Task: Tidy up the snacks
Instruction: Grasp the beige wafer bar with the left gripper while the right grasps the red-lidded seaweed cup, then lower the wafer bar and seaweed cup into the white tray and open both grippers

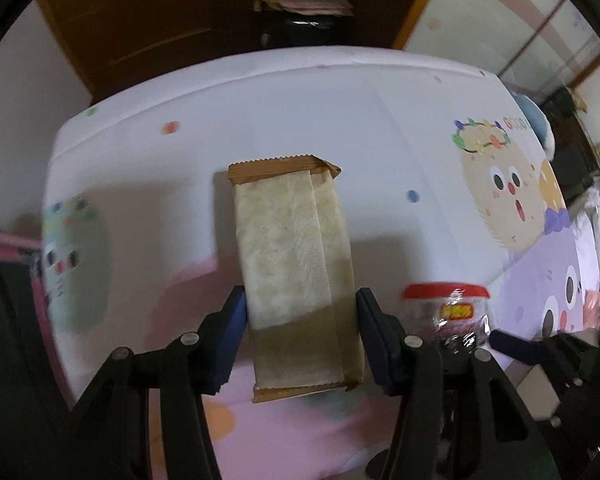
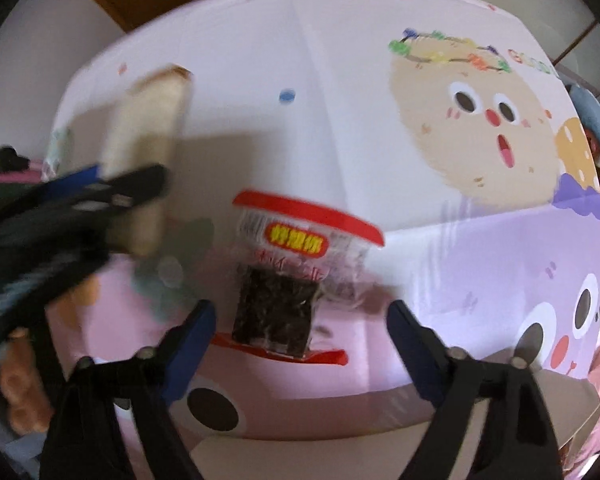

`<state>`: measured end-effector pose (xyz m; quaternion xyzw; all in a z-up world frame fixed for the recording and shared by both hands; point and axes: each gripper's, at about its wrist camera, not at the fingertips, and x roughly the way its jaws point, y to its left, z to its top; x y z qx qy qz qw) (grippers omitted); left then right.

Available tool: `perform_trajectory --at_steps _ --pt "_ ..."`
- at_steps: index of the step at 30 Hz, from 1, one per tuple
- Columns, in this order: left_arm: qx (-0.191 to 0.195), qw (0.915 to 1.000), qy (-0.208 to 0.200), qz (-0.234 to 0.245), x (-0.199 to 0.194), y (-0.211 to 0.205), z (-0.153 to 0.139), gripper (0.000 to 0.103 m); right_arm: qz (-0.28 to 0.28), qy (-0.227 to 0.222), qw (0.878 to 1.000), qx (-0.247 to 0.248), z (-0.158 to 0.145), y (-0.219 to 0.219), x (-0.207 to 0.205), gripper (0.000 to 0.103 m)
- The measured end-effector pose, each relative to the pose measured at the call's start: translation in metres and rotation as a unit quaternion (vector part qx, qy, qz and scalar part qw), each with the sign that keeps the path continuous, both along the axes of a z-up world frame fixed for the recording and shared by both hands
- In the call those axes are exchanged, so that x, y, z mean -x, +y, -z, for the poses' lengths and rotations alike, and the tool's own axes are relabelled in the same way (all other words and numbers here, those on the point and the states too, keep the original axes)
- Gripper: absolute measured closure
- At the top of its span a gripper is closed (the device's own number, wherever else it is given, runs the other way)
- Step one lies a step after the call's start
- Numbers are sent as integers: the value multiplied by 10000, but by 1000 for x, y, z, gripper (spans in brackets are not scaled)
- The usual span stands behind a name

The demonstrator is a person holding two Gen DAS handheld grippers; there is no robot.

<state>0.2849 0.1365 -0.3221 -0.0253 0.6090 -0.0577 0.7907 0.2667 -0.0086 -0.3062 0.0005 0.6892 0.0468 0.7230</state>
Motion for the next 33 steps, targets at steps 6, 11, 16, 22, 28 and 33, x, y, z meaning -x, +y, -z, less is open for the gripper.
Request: perform_trajectory --at_steps 6,11,16,22,28,33 --pt "151 9992 -162 -346 24 22 -22 50 28 23 9998 170 2 6 4 52" --pt "281 9979 -358 -461 55 15 -45 50 41 -75 9999 59 -10 3 12 63" --pt "303 9967 -504 -557 88 1 -73 50 85 -309 9994 -163 -32 -12 32 63" --pt "303 9943 -820 -611 139 -28 -126 50 -7 -690 9948 -752 -88 -44 62 63" --pt "307 9907 -1189 -586 195 -71 -181 50 -191 -1227 9851 -1188 -165 -98 103 63" --pt "226 9862 -1523 -614 240 -105 -214 50 -455 -1694 9754 -1333 -212 -139 144 63"
